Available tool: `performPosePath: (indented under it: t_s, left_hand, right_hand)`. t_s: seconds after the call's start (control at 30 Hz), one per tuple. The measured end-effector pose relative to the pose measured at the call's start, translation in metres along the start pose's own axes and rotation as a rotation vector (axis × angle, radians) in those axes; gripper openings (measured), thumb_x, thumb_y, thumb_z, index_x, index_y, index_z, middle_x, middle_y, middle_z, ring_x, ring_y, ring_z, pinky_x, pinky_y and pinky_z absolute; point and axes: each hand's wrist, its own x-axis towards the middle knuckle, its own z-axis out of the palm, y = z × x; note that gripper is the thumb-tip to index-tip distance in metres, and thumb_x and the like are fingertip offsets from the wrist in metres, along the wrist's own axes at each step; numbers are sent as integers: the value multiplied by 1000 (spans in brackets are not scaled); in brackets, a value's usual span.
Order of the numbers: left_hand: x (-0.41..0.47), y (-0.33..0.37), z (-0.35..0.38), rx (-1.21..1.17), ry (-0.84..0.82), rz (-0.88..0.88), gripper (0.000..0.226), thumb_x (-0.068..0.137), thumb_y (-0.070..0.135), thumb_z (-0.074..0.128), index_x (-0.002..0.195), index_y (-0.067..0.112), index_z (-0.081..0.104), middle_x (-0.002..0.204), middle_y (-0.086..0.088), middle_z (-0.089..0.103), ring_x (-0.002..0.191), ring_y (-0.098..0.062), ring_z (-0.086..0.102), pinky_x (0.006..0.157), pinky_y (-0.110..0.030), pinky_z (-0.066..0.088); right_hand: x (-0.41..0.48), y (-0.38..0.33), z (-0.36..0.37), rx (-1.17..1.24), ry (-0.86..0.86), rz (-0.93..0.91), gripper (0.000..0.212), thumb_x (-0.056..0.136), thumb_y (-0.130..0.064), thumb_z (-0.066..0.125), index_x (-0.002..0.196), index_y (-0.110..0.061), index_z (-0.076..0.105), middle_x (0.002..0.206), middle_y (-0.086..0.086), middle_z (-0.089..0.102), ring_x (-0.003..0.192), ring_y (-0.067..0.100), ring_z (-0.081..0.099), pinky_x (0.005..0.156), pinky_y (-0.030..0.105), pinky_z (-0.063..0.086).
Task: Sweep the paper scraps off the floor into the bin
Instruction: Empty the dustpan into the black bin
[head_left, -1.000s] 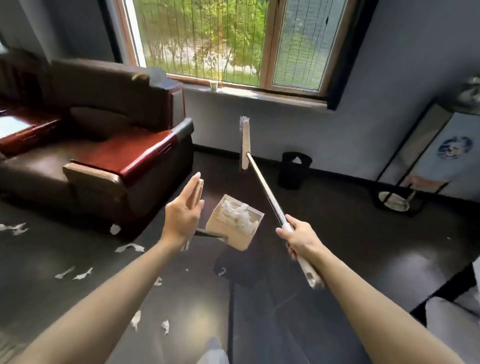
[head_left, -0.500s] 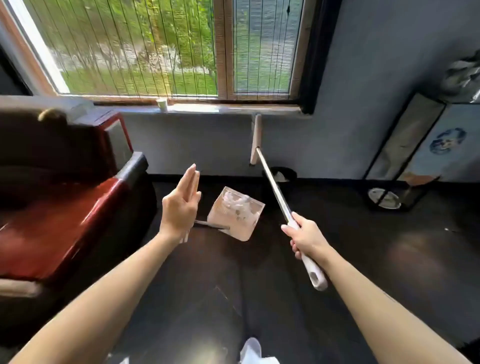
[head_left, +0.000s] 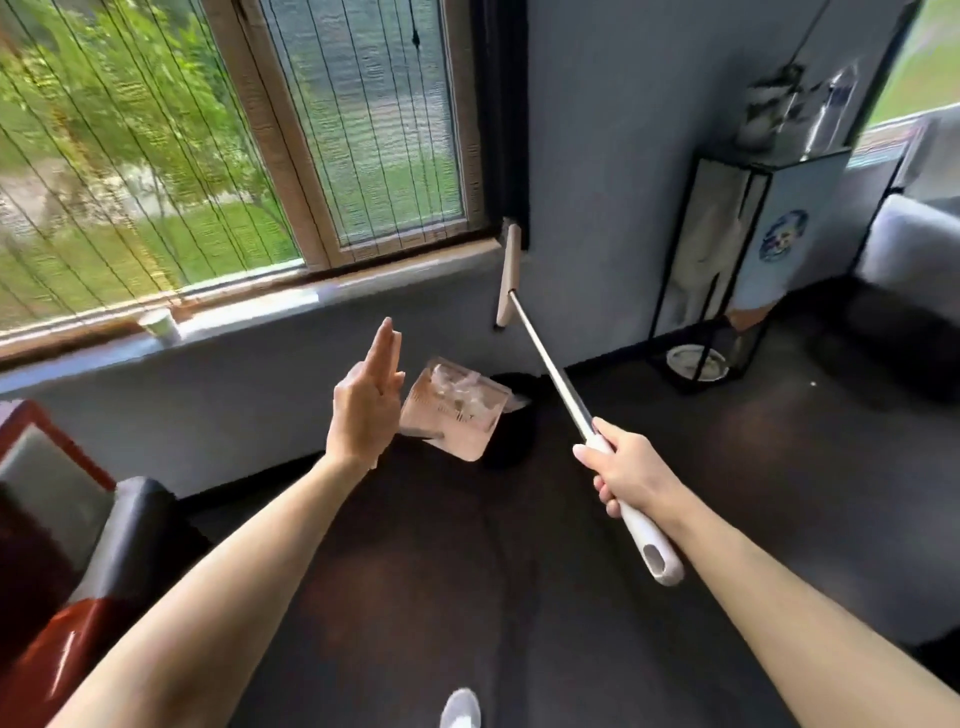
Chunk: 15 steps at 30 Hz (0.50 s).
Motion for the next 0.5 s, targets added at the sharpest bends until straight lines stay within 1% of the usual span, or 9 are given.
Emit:
performPosePath:
  t_s: [0.03,0.1,0.2,0.27,0.33,0.37,0.43,0.5]
  left_hand:
    - [16,-12,4,10,-17,28,65,91,-1,58,148,16,30,132,-9,56,111,-19,57,96,-28,43]
    - [45,-31,8,28,-46,84,65,91,0,58,148,17,30,128,-16,59,108,-29,61,93,-33,45]
    - [88,-55,16,50,-151,154,65,94,2,55,149,22,27,120,-20,61,102,-35,61,91,-47,51]
    - [114,-64,24,85,-245,213,65,95,4,52,149,28,26,111,-20,60,96,-37,61,83,-53,53]
    - [137,-69,37,161,-334,297,63,96,8,51,150,29,26,100,-17,58,84,-38,60,73,-53,54]
    - [147,-70,45,212,-374,321,63,96,11,51,150,31,25,98,-14,56,82,-38,60,70,-51,53]
    - [160,-72,65,293,-469,373,63,96,14,49,150,35,24,103,-12,54,84,-40,60,69,-47,53]
    - [162,-75,85,315,-583,496,64,94,17,48,149,37,23,108,-12,55,84,-42,62,68,-45,55]
  right_hand:
    - [8,-6,9,13,27,3,65,96,-19,57,152,-24,26,64,5,50,48,11,43,40,23,41]
    - [22,-16,24,33,77,11,63,96,-19,57,151,-25,28,64,4,51,48,11,44,41,23,41]
    - [40,-28,40,95,136,38,62,96,-19,57,151,-26,29,63,5,49,47,11,43,40,23,41]
    - [50,-33,46,132,171,59,63,95,-20,57,151,-27,29,63,5,48,47,11,42,40,23,41]
    - [58,-38,46,161,201,77,63,96,-20,57,151,-28,28,63,5,46,46,11,41,40,23,40]
    - [62,-41,44,177,216,87,62,96,-20,57,151,-29,28,62,5,45,45,11,40,40,23,39]
    - [69,-43,37,196,242,108,61,97,-19,56,150,-30,29,62,5,43,44,11,38,39,22,37]
    - [75,-44,27,204,259,117,60,97,-19,56,150,-30,30,61,5,42,43,11,36,38,22,35]
